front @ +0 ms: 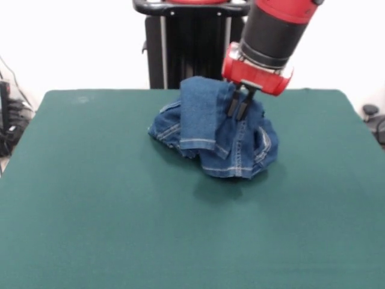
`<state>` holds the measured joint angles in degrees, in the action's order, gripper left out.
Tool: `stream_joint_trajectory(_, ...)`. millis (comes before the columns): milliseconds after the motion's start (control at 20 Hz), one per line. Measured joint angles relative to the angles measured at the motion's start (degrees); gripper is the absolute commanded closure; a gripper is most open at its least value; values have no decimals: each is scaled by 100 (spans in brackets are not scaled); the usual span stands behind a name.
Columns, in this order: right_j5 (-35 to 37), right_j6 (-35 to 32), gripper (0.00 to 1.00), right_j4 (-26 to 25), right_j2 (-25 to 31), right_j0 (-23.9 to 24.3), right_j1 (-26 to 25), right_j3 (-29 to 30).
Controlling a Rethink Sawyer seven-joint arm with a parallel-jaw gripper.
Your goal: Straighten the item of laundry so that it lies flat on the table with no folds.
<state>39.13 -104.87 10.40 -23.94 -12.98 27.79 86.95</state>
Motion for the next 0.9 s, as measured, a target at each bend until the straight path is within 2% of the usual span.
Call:
stream_joint_trajectory(400, 549, -363, 100, 440, -40, -268, 121, -9)
stream_joint_trajectory(900, 1656, -1584, 100, 1076, -36, -513, 242, -84)
